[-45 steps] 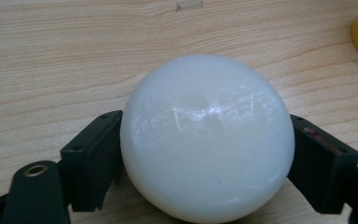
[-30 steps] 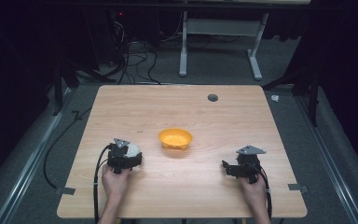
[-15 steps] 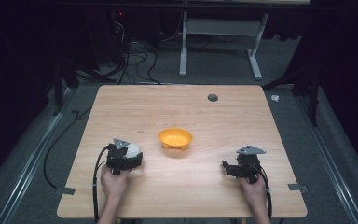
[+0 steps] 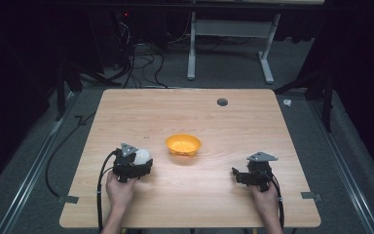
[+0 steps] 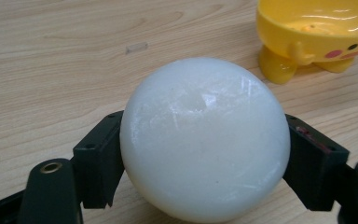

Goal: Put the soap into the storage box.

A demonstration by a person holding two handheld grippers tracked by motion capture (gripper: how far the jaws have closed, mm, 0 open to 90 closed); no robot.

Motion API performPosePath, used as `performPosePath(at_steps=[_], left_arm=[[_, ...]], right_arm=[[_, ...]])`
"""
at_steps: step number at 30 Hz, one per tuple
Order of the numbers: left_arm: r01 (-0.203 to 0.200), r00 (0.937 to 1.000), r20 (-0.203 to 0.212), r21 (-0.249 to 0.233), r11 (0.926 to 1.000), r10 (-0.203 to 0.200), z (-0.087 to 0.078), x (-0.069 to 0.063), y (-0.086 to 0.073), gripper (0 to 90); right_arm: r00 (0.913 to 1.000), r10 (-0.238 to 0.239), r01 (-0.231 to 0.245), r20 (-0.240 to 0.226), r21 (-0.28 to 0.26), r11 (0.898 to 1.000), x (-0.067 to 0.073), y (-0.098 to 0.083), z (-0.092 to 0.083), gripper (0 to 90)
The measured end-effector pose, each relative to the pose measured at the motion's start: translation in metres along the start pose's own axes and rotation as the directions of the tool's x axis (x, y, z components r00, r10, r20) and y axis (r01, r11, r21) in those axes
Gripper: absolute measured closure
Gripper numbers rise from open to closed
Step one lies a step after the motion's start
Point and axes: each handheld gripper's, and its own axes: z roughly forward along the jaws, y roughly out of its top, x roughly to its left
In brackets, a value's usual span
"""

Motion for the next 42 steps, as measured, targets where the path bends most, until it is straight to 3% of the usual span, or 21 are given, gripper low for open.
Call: performPosePath(at_steps=[13,42], left_arm=[[-0.032,0.9983,0.049,-0.01,0.9995,0.032,-0.007,-0.011,0.008,23.9],[-0.105,0.9857,0.131,-0.021,0.9943,0.106,-0.012,-0.033,0.028,24.0]], right_arm=[[1.0,0.0,0.0,-0.001,0.0,1.0,0.0,0.0,0.0,19.5],[1.0,0.0,0.0,-0.001,0.0,1.0,0.0,0.0,0.0,19.5]])
